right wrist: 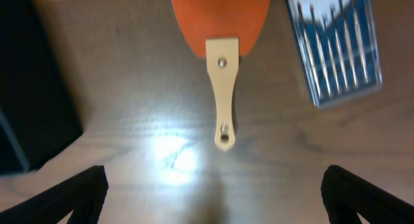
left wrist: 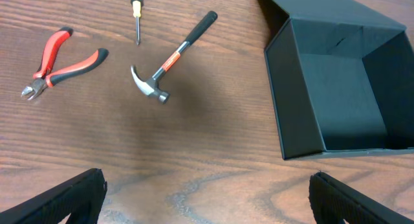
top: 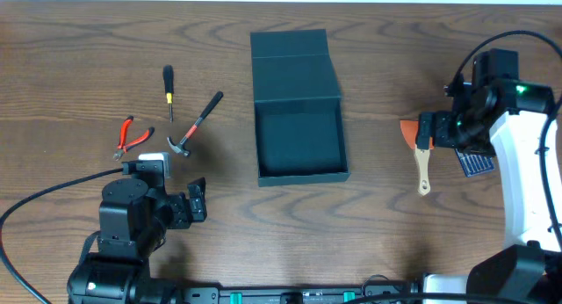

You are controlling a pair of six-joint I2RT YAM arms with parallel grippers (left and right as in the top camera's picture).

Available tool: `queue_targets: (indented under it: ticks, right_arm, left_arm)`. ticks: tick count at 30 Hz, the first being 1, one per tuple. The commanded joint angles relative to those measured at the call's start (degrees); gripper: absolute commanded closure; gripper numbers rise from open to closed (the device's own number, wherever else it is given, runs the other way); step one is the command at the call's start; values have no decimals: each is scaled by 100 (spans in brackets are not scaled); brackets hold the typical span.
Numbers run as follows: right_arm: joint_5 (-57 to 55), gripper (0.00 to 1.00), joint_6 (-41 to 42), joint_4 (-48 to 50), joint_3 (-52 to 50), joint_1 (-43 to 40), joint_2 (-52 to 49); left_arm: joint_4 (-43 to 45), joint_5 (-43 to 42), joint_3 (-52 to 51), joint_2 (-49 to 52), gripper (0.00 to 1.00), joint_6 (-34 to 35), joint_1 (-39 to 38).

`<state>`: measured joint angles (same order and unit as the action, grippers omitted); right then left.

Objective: Pack container
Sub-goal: 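Move the right gripper over the orange scraper's wooden handle, then lower the right gripper and close it on the scraper handle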

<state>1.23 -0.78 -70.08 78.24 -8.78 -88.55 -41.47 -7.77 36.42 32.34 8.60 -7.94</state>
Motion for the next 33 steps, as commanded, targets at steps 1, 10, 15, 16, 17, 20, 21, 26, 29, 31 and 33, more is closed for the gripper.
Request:
queue_targets:
  ticks: [1, 10, 15, 16, 17, 20, 21, 26, 29, 31, 33]
  right_arm:
    - [28, 1, -385, 407, -452, -68, 9]
    - [31, 1, -616, 1803, -1690, -68, 9]
    - [11, 1, -616, 2400, -2177, -68, 7]
    - [9, 1, -619, 2498, -2258, -68, 7]
    - [9, 1, -616, 2618, -2354, -68, 4]
    - [9, 1, -616, 2983, -2636, -68, 4]
    - [9, 1, -616, 3071, -2706, -68, 4]
    - [-232, 1, -501, 3224, -2903, -68, 2]
    - [-422, 2, -376, 3222, -2903, -70, 2]
    - [-422, 3, -369, 3220, -2903, -70, 0]
    - [-422, 3, -256, 3217, -2903, -70, -44]
  left_arm:
    - [-4, -15, 116, 13, 2, -11, -17]
    - [-9, -13, 116, 15, 1, -11, -17]
    - [-7, -11, 116, 13, 1, -11, -17]
    - [-9, -11, 114, 13, 1, -11, -17]
    - [-7, -9, 116, 13, 1, -11, -17]
    - [-13, 96, 114, 13, 1, -11, -17]
    - [-11, 116, 116, 13, 1, -11, -17]
    - [-11, 138, 114, 13, 1, -11, -17]
    - [-11, 138, 114, 15, 1, -11, -17]
    - [-11, 138, 114, 15, 1, -11, -17]
    - [-11, 138, 114, 15, 2, -11, -17]
